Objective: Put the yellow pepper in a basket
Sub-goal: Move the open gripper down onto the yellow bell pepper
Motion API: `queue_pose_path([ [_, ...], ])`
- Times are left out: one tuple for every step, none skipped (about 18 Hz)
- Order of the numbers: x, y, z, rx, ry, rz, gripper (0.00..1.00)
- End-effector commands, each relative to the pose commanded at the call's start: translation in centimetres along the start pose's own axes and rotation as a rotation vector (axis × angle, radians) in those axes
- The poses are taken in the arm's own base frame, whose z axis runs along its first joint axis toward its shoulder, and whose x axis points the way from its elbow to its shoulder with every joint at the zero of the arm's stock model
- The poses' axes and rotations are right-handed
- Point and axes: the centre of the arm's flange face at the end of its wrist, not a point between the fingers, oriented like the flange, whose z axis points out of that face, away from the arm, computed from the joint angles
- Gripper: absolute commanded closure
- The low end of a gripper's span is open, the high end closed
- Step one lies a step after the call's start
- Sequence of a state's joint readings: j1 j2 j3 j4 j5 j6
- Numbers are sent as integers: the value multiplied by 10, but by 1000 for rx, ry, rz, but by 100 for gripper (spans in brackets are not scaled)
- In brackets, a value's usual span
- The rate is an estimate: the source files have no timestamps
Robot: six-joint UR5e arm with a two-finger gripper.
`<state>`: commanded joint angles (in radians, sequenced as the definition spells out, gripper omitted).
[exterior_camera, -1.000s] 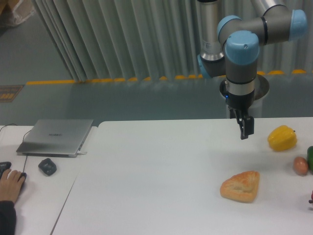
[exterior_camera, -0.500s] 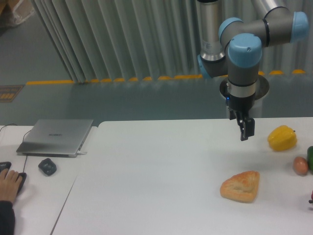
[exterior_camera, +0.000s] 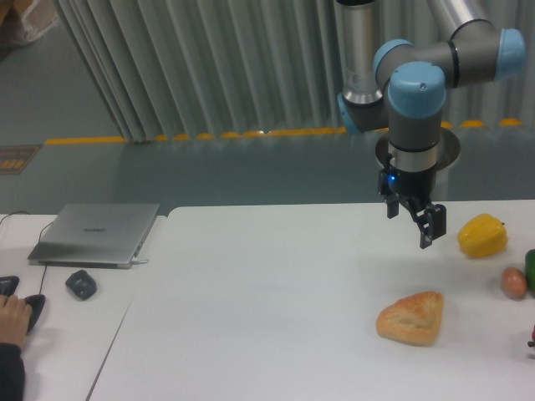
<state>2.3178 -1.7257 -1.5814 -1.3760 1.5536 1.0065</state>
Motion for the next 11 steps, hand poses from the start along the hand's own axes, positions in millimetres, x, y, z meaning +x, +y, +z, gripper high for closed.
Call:
queue_pose_path([
  [3, 15, 15, -83, -4, -10, 0],
  [13, 36, 34, -172, -8, -5, 0],
  [15, 45, 41, -200, -9, 2, 0],
  [13, 47, 40, -208, -8, 51, 0],
  [14, 47, 41, -214, 1, 103, 0],
  [14, 47, 44, -220, 15, 146, 0],
  [15, 49, 46, -224, 24, 157, 0],
  [17, 50, 49, -228, 29, 156, 0],
  [15, 52, 49, -228, 29, 159, 0],
  [14, 55, 49, -232, 31, 154, 0],
  [14, 57, 53, -249, 31, 155, 0],
])
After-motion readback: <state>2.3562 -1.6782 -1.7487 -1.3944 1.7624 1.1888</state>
